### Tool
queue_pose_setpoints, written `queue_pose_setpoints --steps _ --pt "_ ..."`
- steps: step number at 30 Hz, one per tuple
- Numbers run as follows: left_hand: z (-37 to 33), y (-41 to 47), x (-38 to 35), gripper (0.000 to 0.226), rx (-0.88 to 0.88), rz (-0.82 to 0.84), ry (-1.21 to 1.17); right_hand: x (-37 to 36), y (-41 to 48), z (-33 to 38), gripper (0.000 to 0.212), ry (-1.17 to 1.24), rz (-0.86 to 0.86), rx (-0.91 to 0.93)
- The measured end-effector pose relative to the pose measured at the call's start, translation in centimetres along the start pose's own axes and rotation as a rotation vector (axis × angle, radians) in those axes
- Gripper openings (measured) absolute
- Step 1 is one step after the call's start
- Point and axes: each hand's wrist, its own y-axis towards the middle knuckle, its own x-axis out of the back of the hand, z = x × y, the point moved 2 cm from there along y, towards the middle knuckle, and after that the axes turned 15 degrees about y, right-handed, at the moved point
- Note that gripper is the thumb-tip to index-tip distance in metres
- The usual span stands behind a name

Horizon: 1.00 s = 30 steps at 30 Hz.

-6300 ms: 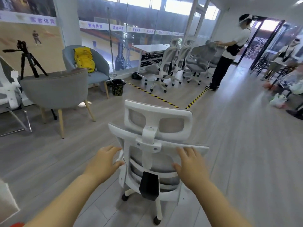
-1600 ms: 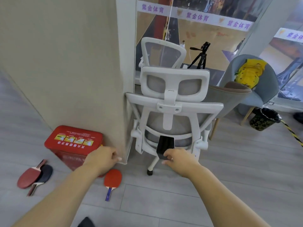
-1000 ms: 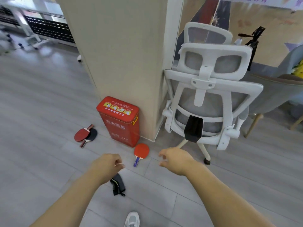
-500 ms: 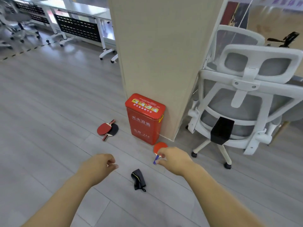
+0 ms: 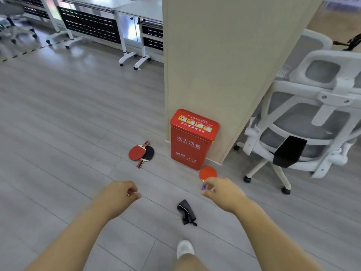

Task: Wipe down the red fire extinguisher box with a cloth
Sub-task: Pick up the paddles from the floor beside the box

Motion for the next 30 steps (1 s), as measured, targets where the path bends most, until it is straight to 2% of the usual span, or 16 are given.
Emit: queue_pose_setpoints --steps 7,13,20,25,30 --pt "4.3 6.3 1.2 0.015 -0.011 0.049 0.028 -2.1 7.6 2.7 0.037 0.047 0.045 -0.026" --pt "9.0 16.5 4.0 0.016 0.04 0.101 0.056 -3.7 19.2 6.3 0.036 0.11 0.075 -0.028" --pt "11.5 27.9 5.8 0.016 0.003 0.153 0.038 -4.0 28.8 9.8 0.036 0.181 0.085 -0.08" --pt "13.5 34.4 3.2 0.017 -0.008 0.181 -0.059 -6.0 34.8 9.6 0.035 0.184 0.073 -0.12" --pt "16.6 41.8 -2.7 0.01 -0.064 0.257 -0.058 -10.7 41.2 7.9 0.034 0.202 0.042 -0.189"
